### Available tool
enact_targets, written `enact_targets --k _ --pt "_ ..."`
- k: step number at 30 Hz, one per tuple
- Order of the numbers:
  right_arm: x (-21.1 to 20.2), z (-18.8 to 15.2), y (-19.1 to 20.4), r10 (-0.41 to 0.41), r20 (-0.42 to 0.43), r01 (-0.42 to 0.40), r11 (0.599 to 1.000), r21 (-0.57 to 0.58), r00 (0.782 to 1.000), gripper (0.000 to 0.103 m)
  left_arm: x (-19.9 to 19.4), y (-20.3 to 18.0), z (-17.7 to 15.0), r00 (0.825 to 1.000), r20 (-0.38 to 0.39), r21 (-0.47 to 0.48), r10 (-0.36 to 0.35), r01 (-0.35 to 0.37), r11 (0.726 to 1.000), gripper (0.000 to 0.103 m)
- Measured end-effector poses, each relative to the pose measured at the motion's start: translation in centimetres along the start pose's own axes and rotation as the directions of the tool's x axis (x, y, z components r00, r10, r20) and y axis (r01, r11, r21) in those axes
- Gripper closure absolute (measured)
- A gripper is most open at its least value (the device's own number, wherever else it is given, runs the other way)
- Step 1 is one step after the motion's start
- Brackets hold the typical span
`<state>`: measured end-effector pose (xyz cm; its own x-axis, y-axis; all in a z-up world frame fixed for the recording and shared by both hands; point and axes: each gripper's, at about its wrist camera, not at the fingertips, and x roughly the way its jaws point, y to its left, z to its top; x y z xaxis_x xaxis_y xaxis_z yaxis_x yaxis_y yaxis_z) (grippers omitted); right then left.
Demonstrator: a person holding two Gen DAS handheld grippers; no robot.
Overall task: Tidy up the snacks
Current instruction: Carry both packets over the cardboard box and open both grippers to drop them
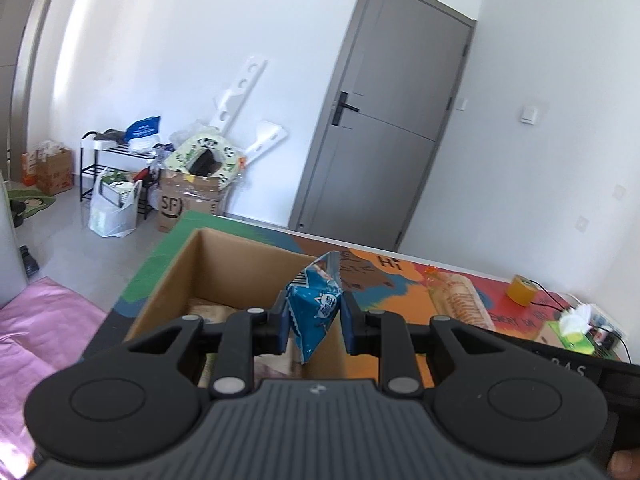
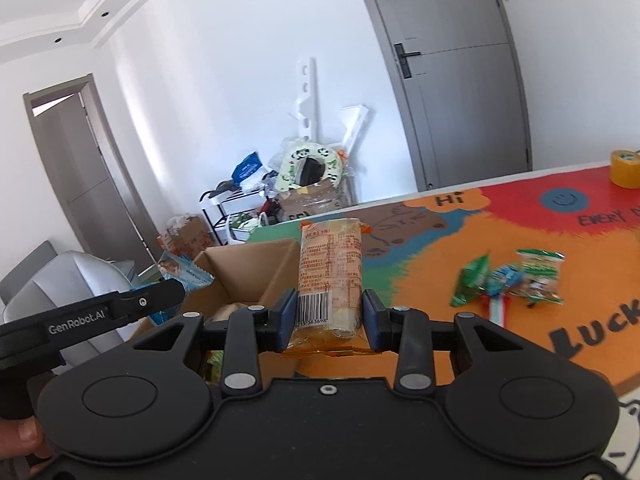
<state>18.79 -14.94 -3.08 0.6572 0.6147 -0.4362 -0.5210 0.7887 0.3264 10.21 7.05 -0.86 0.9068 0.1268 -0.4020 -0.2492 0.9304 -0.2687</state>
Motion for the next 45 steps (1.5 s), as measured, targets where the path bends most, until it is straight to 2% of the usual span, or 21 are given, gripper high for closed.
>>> enact_targets --k 11,28,32,36,38,40,42,45 --pt "3.5 1.1 2.8 0.036 -0.032 -0.036 0.999 -0.026 0.999 0.067 2.5 3.8 1.6 0.998 -0.005 -0.045 0.06 -0.06 0.997 0.079" --pt "7.9 2.7 5.3 0.055 -0.082 -0.06 0.997 -0.05 0.995 0.067 6.5 6.0 2.6 0.996 -0.054 -0.085 0.068 -0.073 0.994 0.077" --pt "8.9 2.6 6.4 0.062 -0.099 -0.068 0.996 -0.063 0.993 0.067 7.1 6.4 2.6 0.991 -0.077 -0.086 0.11 -0.116 0.989 0.068" --pt "9.8 2.4 7.2 0.074 -0.115 -0.082 0.994 -0.066 0.991 0.067 6.3 6.8 2.5 0.992 -0.075 -0.093 0.101 -0.108 0.99 0.062" --pt "10.2 2.5 7.3 0.083 -0.116 -0.091 0.994 -0.062 0.99 0.067 5.8 6.7 2.7 0.992 -0.066 -0.093 0.104 -0.11 0.99 0.054" --pt "10.4 2.7 7.4 0.097 -0.114 -0.103 0.994 -0.048 0.989 0.066 5.4 6.6 2.9 0.993 -0.058 -0.094 0.107 -0.112 0.989 0.052" --pt "10.1 2.8 7.3 0.1 -0.104 -0.104 0.994 -0.041 0.99 0.057 5.2 6.7 3.0 0.992 -0.057 -0.097 0.112 -0.117 0.988 0.051" --pt "9.3 2.7 6.9 0.086 -0.093 -0.089 0.995 -0.039 0.992 0.053 5.2 6.5 2.9 0.992 -0.068 -0.096 0.106 -0.112 0.989 0.044"
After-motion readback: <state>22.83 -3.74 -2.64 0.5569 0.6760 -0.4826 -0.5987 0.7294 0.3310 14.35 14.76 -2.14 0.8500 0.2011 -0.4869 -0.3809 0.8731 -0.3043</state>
